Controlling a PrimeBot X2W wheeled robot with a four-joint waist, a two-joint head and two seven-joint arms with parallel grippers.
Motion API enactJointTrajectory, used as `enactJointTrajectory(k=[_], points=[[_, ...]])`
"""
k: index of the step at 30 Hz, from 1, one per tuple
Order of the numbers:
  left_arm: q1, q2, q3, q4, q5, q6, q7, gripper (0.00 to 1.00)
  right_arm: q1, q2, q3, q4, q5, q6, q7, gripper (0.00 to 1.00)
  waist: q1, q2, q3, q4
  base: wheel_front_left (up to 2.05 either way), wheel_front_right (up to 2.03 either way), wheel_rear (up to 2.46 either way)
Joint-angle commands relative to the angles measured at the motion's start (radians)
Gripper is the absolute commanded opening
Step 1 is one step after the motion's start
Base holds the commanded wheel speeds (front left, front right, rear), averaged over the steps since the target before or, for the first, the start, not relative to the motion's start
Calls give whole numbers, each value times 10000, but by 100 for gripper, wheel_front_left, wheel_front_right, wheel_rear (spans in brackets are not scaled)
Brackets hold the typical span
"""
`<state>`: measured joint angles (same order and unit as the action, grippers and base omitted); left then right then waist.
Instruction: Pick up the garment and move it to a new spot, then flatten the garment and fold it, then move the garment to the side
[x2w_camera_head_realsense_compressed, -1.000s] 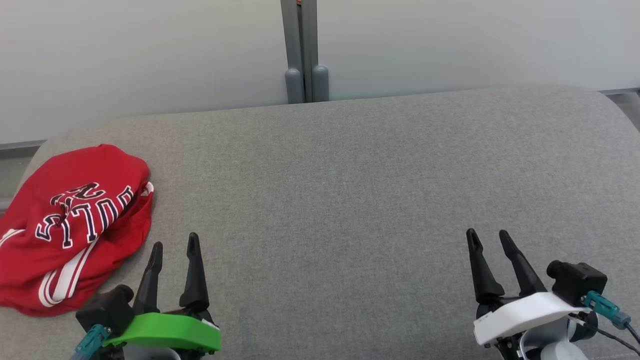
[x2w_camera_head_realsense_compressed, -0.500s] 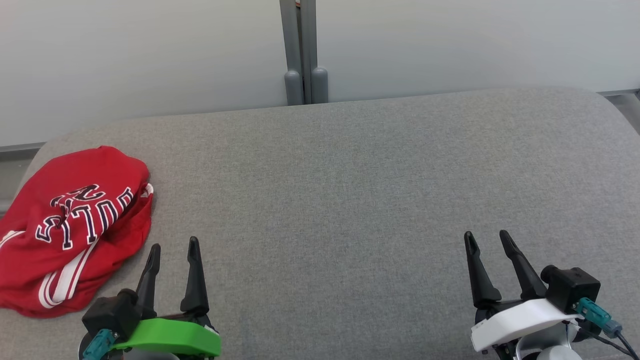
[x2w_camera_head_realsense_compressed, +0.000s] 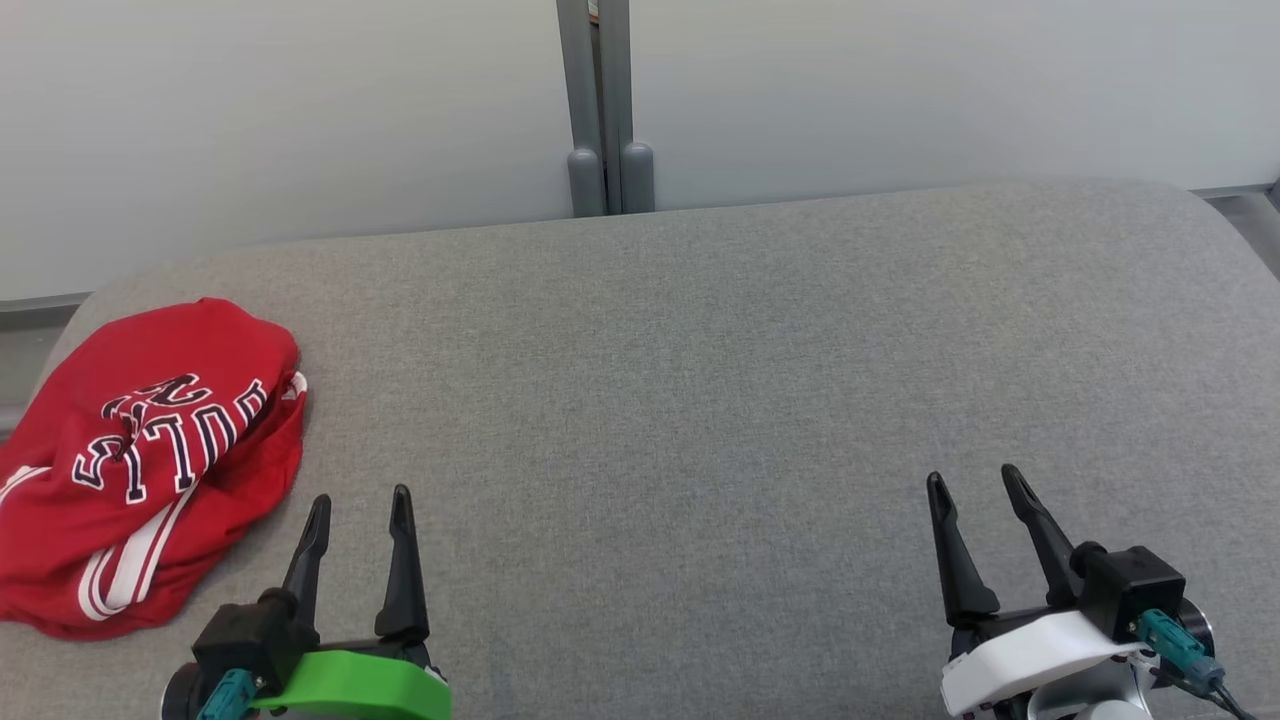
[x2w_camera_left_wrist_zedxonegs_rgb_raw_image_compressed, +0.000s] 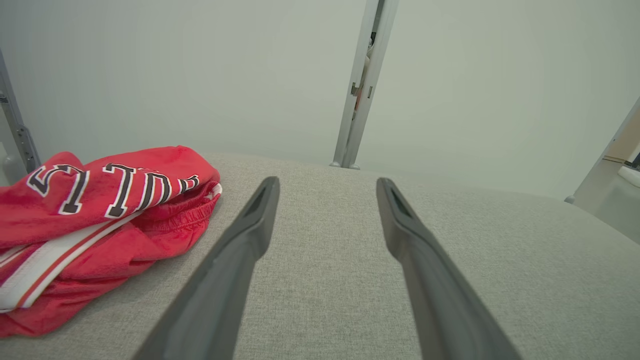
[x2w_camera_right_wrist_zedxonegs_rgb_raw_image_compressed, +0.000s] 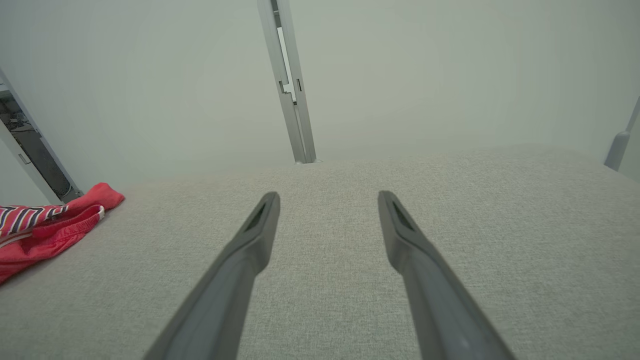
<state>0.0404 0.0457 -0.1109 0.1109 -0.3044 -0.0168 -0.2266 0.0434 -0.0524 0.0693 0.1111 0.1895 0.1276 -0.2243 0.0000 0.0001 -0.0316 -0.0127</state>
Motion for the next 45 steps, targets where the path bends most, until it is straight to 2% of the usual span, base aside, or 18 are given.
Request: enactJointTrajectory(k=[1,19,36,45], points=[[71,69,-27,-7,203,31,-84,100,99,-8,4,-51,-207,40,-110,100,0,-1,-8,1,0,0,0],[261,76,-219,312,1146,-51,-409,100,330,10,224,179,-1424,45,-430,100,0,-1,-170,41,0,0,0],[237,76,-226,474,1191,-85,-392,100,404,18,219,264,-1380,45,-413,100,0,-1,-221,147,0,0,0],[79,75,-354,356,1130,31,-392,100,544,18,239,117,-1345,44,-413,100,0,-1,33,1002,0,0,0]])
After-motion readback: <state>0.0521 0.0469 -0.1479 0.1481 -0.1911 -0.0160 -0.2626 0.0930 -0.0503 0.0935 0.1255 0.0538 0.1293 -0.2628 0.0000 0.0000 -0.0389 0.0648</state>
